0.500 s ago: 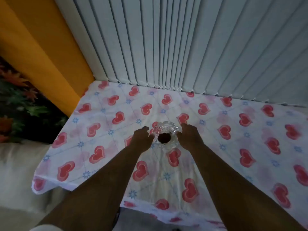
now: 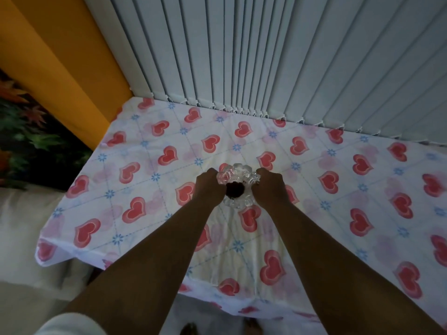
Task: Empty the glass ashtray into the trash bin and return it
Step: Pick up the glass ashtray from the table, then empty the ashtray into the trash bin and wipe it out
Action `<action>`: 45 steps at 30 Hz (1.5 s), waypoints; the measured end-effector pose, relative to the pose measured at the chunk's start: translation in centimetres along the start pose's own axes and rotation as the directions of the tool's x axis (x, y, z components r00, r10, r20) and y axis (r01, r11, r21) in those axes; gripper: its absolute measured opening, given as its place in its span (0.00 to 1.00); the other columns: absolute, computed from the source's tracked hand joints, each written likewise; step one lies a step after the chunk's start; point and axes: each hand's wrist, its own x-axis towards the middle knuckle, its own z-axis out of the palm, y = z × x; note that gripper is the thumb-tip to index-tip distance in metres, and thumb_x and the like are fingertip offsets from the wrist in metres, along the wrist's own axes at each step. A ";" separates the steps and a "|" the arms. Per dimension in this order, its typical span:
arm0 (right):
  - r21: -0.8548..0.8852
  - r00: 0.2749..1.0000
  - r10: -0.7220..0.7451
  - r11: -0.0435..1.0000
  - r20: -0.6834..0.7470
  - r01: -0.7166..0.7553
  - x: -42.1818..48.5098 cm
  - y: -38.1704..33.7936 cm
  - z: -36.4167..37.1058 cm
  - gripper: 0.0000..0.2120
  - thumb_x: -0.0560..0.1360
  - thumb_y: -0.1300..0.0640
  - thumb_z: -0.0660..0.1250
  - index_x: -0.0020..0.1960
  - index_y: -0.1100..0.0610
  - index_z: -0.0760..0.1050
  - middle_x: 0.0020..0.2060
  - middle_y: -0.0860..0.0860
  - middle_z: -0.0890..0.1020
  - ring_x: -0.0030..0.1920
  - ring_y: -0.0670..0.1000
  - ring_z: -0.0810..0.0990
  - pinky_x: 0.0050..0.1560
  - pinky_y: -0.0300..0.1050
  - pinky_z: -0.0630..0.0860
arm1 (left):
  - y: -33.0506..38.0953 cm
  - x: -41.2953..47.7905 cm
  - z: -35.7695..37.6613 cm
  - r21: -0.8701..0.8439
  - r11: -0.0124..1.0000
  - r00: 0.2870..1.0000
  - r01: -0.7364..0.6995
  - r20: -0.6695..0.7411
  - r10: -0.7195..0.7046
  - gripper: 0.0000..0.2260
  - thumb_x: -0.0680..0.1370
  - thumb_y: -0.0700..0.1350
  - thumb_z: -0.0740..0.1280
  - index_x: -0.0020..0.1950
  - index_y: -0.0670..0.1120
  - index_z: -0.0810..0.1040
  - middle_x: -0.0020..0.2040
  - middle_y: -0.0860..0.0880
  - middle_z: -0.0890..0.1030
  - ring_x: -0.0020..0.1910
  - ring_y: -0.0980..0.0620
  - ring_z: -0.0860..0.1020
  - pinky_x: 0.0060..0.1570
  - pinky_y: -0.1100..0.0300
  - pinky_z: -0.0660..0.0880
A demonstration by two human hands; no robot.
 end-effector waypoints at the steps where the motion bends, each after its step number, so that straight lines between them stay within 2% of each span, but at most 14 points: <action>1: 0.018 1.000 0.001 1.000 0.008 -0.001 -0.3 -0.2 -0.2 0.07 0.72 0.64 0.61 0.47 0.61 0.76 0.42 0.60 0.83 0.43 0.61 0.81 0.40 0.47 0.76 | -0.1 -0.4 -0.3 -0.057 0.998 1.000 0.030 0.003 -0.030 0.15 0.72 0.37 0.66 0.59 0.42 0.75 0.53 0.41 0.80 0.45 0.42 0.81 0.43 0.48 0.82; 5: 0.084 0.999 -0.030 0.996 0.017 0.029 -2.4 -1.2 -1.1 0.09 0.73 0.63 0.62 0.51 0.62 0.77 0.42 0.60 0.83 0.42 0.60 0.82 0.38 0.43 0.74 | -0.4 -3.4 -2.4 -0.163 0.985 0.998 0.061 -0.015 -0.064 0.19 0.71 0.37 0.68 0.62 0.43 0.74 0.52 0.43 0.79 0.38 0.42 0.83 0.39 0.45 0.83; 8: 0.122 0.996 -0.071 0.990 0.048 0.065 -4.5 -2.8 -1.0 0.19 0.72 0.63 0.65 0.64 0.60 0.75 0.50 0.61 0.83 0.47 0.60 0.83 0.46 0.48 0.81 | -1.7 -6.6 -4.0 -0.230 0.972 0.996 0.052 -0.058 -0.067 0.17 0.71 0.35 0.67 0.60 0.42 0.75 0.52 0.42 0.81 0.40 0.41 0.83 0.37 0.44 0.83; 11: 0.155 0.985 -0.119 0.983 0.125 0.099 -6.7 -5.0 -0.5 0.22 0.72 0.60 0.66 0.66 0.55 0.74 0.52 0.60 0.83 0.48 0.60 0.83 0.49 0.53 0.83 | -3.9 -10.0 -5.8 -0.301 0.948 0.986 0.104 -0.094 -0.138 0.20 0.72 0.35 0.68 0.64 0.41 0.73 0.51 0.44 0.79 0.41 0.40 0.83 0.38 0.44 0.83; 16: 0.148 0.916 -0.288 0.956 0.280 0.255 -11.8 -9.0 2.9 0.25 0.72 0.63 0.65 0.69 0.53 0.73 0.59 0.60 0.81 0.54 0.60 0.82 0.55 0.51 0.81 | -10.0 -16.5 -8.4 -0.398 0.890 0.943 0.224 -0.140 -0.300 0.22 0.74 0.37 0.66 0.68 0.48 0.71 0.53 0.44 0.77 0.36 0.49 0.80 0.23 0.59 0.79; 17: 0.152 0.898 -0.321 0.946 0.302 0.287 -12.9 -9.8 4.0 0.24 0.72 0.63 0.65 0.69 0.53 0.73 0.59 0.60 0.81 0.54 0.60 0.82 0.55 0.52 0.81 | -11.6 -17.6 -8.8 -0.416 0.876 0.932 0.243 -0.150 -0.330 0.22 0.73 0.38 0.66 0.67 0.49 0.71 0.53 0.44 0.78 0.37 0.47 0.81 0.25 0.57 0.81; 19: 0.157 0.862 -0.367 0.930 0.348 0.333 -14.9 -11.5 6.2 0.24 0.73 0.63 0.66 0.68 0.53 0.73 0.59 0.59 0.82 0.52 0.59 0.83 0.52 0.51 0.82 | -14.6 -19.9 -9.7 -0.420 0.866 0.906 0.273 -0.190 -0.377 0.20 0.73 0.40 0.66 0.65 0.50 0.73 0.54 0.43 0.80 0.45 0.42 0.82 0.38 0.48 0.84; 21: 0.161 0.824 -0.403 0.915 0.398 0.370 -17.0 -12.8 8.4 0.23 0.73 0.63 0.66 0.68 0.53 0.73 0.57 0.60 0.82 0.47 0.59 0.83 0.46 0.48 0.81 | -17.5 -21.9 -10.4 -0.372 0.880 0.882 0.297 -0.246 -0.401 0.18 0.73 0.43 0.67 0.63 0.50 0.75 0.56 0.42 0.82 0.51 0.41 0.81 0.49 0.45 0.81; 29: 0.109 0.700 -0.479 0.857 0.530 0.504 -25.8 -15.5 19.0 0.23 0.71 0.60 0.68 0.66 0.53 0.75 0.57 0.60 0.83 0.57 0.61 0.81 0.59 0.51 0.78 | -29.0 -29.6 -11.0 -0.541 0.753 0.774 0.374 -0.265 -0.575 0.18 0.73 0.39 0.69 0.61 0.51 0.76 0.54 0.41 0.80 0.48 0.39 0.81 0.43 0.42 0.82; 32: 0.116 0.694 -0.468 0.863 0.546 0.491 -27.4 -15.1 23.8 0.23 0.70 0.60 0.69 0.65 0.54 0.76 0.56 0.59 0.84 0.58 0.60 0.81 0.58 0.50 0.77 | -33.6 -29.9 -10.4 -0.638 0.644 0.742 0.423 -0.164 -0.650 0.18 0.74 0.36 0.69 0.63 0.48 0.75 0.50 0.45 0.75 0.40 0.41 0.81 0.33 0.47 0.83; 34: 0.138 0.691 -0.449 0.878 0.566 0.457 -28.0 -13.9 27.5 0.22 0.70 0.63 0.69 0.64 0.55 0.77 0.55 0.59 0.84 0.56 0.59 0.82 0.56 0.47 0.77 | -36.9 -29.7 -8.6 -0.646 0.613 0.731 0.456 -0.122 -0.672 0.18 0.75 0.34 0.67 0.63 0.48 0.75 0.49 0.45 0.74 0.36 0.43 0.80 0.33 0.46 0.83; 39: 0.138 0.655 -0.357 0.922 0.665 0.362 -28.6 -8.6 37.7 0.23 0.70 0.64 0.66 0.64 0.52 0.77 0.50 0.56 0.85 0.47 0.55 0.83 0.48 0.39 0.75 | -45.9 -28.1 -2.2 -0.636 0.567 0.693 0.522 -0.071 -0.717 0.21 0.73 0.32 0.68 0.63 0.48 0.76 0.54 0.40 0.77 0.38 0.39 0.82 0.32 0.43 0.83; 43: 0.142 0.668 -0.308 0.946 0.677 0.292 -25.9 -4.8 45.3 0.22 0.71 0.64 0.67 0.63 0.52 0.77 0.46 0.55 0.84 0.46 0.53 0.81 0.39 0.30 0.71 | -51.7 -24.2 2.7 -0.654 0.548 0.704 0.521 -0.034 -0.709 0.19 0.73 0.32 0.66 0.61 0.48 0.77 0.53 0.42 0.78 0.39 0.40 0.82 0.31 0.43 0.83; 45: 0.166 0.644 -0.255 0.966 0.722 0.197 -24.1 -3.7 49.5 0.21 0.72 0.63 0.69 0.63 0.51 0.76 0.47 0.55 0.81 0.47 0.54 0.80 0.41 0.31 0.76 | -54.8 -22.0 4.8 -0.676 0.538 0.703 0.504 -0.041 -0.710 0.18 0.73 0.31 0.65 0.60 0.47 0.77 0.54 0.42 0.77 0.39 0.38 0.82 0.32 0.42 0.82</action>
